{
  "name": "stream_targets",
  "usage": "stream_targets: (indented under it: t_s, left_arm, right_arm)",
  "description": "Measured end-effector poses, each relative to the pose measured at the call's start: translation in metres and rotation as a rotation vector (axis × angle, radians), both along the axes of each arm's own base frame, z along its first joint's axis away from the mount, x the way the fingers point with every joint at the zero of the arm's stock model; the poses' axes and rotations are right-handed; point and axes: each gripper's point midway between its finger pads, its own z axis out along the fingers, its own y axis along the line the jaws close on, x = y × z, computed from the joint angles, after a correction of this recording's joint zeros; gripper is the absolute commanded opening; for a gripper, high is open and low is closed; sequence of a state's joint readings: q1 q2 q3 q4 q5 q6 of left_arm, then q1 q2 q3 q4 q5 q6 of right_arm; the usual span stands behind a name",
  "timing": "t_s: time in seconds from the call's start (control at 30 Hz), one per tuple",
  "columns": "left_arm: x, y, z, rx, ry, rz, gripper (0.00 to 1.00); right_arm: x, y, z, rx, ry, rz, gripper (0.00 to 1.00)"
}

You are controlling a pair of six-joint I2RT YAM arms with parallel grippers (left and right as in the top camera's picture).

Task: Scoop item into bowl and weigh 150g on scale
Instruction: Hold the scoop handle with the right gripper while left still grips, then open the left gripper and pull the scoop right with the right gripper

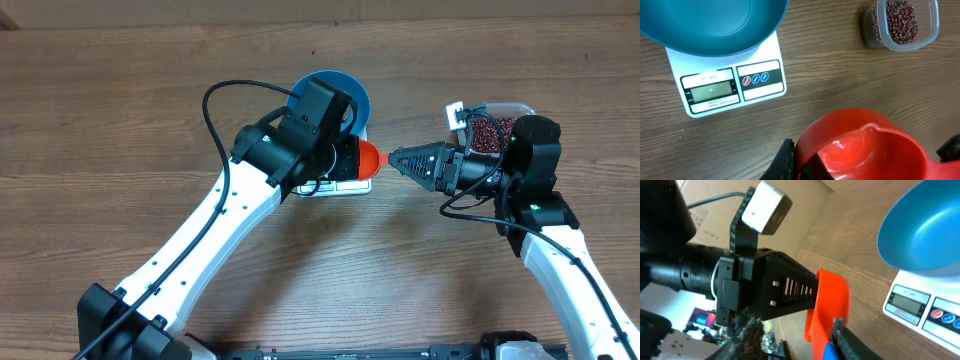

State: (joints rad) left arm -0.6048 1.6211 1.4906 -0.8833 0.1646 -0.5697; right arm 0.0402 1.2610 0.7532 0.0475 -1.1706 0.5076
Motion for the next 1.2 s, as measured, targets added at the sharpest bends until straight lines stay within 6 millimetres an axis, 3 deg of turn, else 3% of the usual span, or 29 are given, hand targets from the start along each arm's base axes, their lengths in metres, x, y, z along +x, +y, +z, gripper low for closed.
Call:
stream_targets:
  t_s: [0.4,0.6,0.67,0.83,0.87,1.07,1.2]
  left_arm:
    - [-0.001,-0.001,0.000,-0.005,0.004,-0.005,0.04]
    - [-0.001,-0.001,0.000,-0.007,0.004,-0.008,0.05]
    - [-0.001,-0.001,0.000,-0.007,0.004,-0.009,0.24]
    - [-0.001,-0.001,0.000,-0.003,0.000,-0.017,0.92]
    - [-0.001,-0.001,0.000,-0.002,0.000,-0.017,0.99]
    - [-0.003,-0.001,-0.001,0.001,0.005,-0.018,1.00]
    - [-0.005,0.001,-0.002,0.008,0.014,-0.020,1.00]
  right_arm:
    - [0.003,-0.002,-0.004,-0.012,0.015,-0.025,0.04]
    - [0.004,-0.002,-0.005,-0.014,0.023,-0.032,0.04]
    - [0.004,-0.002,-0.006,-0.014,0.027,-0.031,0.04]
    - [0.001,-0.002,-0.010,-0.015,0.058,-0.029,0.04]
    - [0.001,-0.002,-0.010,-0.016,0.063,-0.030,0.04]
    - [0.003,-0.005,-0.021,-0.042,0.114,-0.068,0.04]
    - [0.006,-0.014,-0.047,-0.111,0.229,-0.157,0.04]
